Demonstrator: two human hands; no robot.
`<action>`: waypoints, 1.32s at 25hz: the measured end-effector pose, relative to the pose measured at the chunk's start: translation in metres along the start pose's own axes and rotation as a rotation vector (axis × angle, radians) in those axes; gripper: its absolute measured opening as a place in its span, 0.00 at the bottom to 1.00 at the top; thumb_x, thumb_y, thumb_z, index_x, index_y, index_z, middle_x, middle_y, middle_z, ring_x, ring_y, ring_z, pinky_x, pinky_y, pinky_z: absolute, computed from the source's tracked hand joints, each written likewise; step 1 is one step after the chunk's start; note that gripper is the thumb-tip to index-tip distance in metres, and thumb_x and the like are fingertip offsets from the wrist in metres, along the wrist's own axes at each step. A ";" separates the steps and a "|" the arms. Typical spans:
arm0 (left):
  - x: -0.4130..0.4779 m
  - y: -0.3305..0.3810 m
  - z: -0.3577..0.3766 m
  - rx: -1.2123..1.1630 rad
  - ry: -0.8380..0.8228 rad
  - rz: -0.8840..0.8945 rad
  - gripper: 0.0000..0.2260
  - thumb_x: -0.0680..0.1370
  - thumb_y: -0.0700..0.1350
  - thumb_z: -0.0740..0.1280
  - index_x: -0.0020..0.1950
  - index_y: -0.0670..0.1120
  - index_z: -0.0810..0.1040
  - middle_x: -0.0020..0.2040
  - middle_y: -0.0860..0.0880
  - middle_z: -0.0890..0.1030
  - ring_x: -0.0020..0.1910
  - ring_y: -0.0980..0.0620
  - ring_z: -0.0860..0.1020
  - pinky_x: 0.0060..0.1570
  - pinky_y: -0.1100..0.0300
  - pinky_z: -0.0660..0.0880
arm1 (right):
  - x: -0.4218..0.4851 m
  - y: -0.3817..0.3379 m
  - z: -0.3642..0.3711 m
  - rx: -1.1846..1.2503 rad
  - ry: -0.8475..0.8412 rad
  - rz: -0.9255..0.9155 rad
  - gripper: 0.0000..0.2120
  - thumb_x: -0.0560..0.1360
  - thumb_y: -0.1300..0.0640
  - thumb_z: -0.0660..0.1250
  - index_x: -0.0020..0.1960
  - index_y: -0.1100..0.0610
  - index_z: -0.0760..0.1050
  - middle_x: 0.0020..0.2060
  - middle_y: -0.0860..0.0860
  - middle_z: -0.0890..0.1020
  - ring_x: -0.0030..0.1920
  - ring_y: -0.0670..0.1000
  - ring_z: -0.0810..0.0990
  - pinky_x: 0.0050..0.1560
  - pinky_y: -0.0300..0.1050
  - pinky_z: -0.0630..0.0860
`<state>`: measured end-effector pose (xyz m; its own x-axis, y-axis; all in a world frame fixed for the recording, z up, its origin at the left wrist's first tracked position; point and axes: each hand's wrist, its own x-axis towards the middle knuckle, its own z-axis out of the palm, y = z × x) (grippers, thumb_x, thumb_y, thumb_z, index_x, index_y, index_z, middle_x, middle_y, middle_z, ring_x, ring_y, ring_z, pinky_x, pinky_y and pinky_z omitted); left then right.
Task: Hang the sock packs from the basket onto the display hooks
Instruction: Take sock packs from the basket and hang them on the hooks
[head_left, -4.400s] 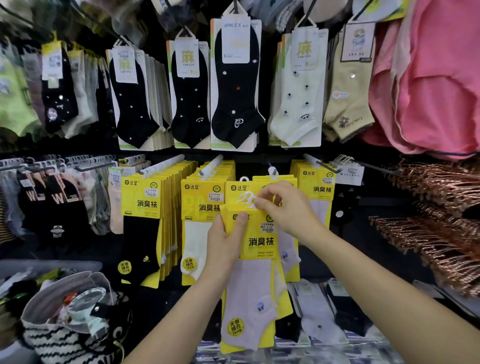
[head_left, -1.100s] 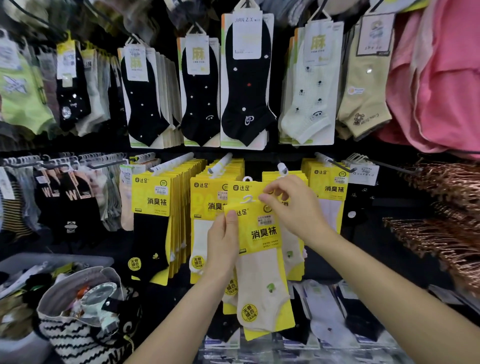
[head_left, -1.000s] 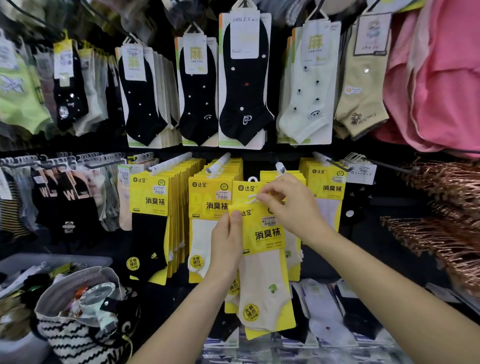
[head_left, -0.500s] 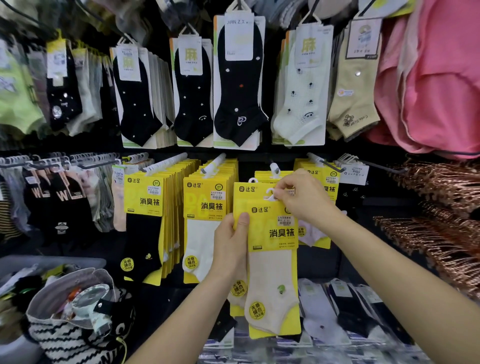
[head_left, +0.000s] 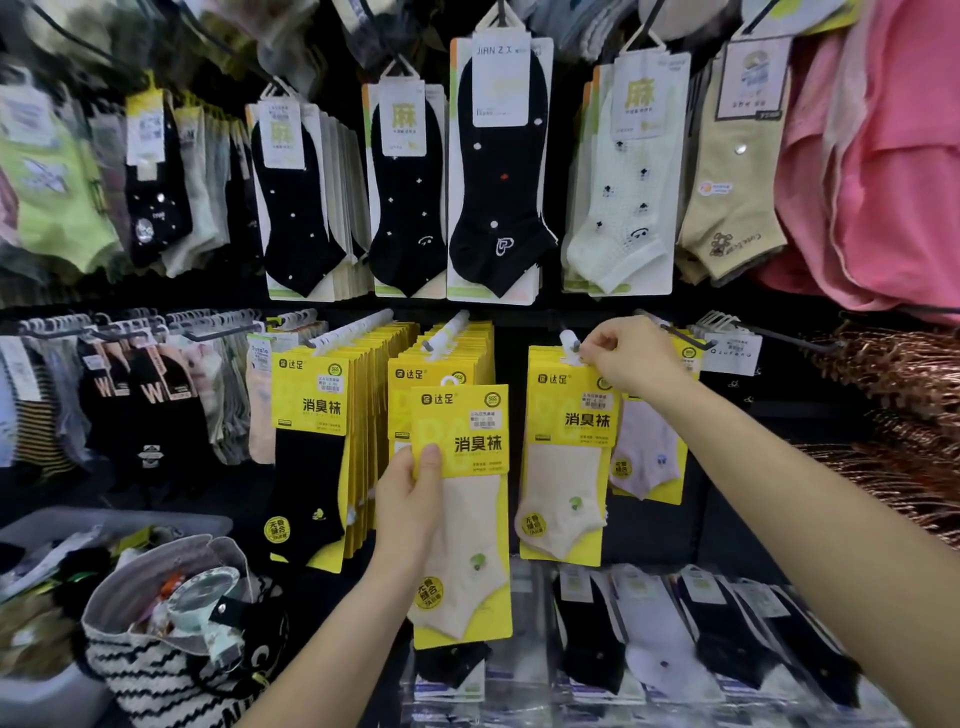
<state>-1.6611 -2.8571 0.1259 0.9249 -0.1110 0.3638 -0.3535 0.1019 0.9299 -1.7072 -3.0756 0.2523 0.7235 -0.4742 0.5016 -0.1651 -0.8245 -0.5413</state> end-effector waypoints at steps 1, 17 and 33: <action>-0.001 0.001 0.001 0.014 -0.013 0.018 0.14 0.81 0.47 0.58 0.48 0.36 0.75 0.47 0.41 0.79 0.46 0.45 0.77 0.50 0.46 0.75 | 0.000 0.001 0.003 -0.014 -0.007 -0.004 0.09 0.75 0.56 0.65 0.41 0.58 0.80 0.35 0.50 0.80 0.40 0.54 0.78 0.42 0.48 0.74; -0.016 0.007 0.071 0.026 -0.239 0.045 0.10 0.80 0.49 0.60 0.43 0.47 0.76 0.42 0.50 0.80 0.40 0.57 0.76 0.41 0.63 0.73 | -0.026 0.005 -0.008 0.065 -0.025 -0.257 0.07 0.75 0.55 0.67 0.41 0.55 0.81 0.33 0.42 0.77 0.34 0.42 0.73 0.34 0.39 0.66; 0.018 -0.009 0.102 0.050 -0.023 -0.230 0.18 0.74 0.48 0.70 0.58 0.42 0.70 0.52 0.47 0.74 0.53 0.48 0.75 0.50 0.59 0.73 | -0.010 0.023 0.023 0.293 0.234 -0.083 0.07 0.74 0.55 0.68 0.51 0.54 0.77 0.46 0.50 0.78 0.46 0.48 0.74 0.49 0.44 0.72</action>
<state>-1.6554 -2.9611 0.1293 0.9787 -0.1483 0.1423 -0.1405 0.0221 0.9898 -1.7024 -3.0826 0.2196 0.5480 -0.4952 0.6741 0.1103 -0.7561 -0.6451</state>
